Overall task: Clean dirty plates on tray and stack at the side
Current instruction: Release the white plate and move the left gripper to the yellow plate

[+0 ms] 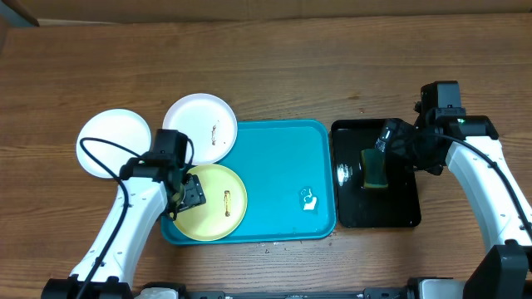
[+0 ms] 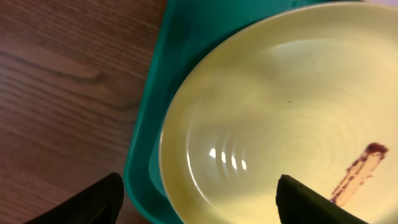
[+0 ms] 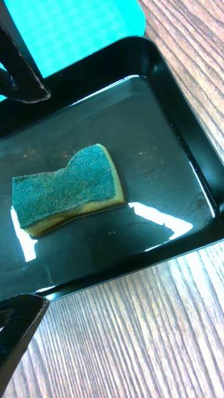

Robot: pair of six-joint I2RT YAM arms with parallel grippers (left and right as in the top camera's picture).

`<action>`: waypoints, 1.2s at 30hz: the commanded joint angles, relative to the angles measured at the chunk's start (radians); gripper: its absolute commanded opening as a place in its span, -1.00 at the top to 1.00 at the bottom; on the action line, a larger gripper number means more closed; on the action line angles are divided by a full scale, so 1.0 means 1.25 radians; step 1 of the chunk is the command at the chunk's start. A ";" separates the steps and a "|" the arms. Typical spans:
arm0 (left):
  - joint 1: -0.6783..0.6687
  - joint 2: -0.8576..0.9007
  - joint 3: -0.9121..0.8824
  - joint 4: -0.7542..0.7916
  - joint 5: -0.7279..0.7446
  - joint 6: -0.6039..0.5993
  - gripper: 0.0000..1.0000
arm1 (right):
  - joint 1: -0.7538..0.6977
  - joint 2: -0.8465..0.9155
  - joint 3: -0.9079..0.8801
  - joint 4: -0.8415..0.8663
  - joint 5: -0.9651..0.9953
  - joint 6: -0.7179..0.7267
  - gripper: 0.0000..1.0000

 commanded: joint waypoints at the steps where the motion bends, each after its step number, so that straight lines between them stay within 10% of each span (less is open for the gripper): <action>1: 0.037 -0.005 -0.004 0.010 0.072 0.077 -0.53 | 0.001 0.002 -0.003 0.004 -0.005 0.007 -1.00; 8: 0.103 -0.004 -0.005 0.020 0.082 0.094 -0.16 | 0.001 0.002 -0.003 0.004 -0.005 0.007 -1.00; 36: 0.103 -0.004 -0.128 0.158 0.258 0.133 -0.14 | 0.001 0.002 -0.003 0.004 -0.005 0.007 -1.00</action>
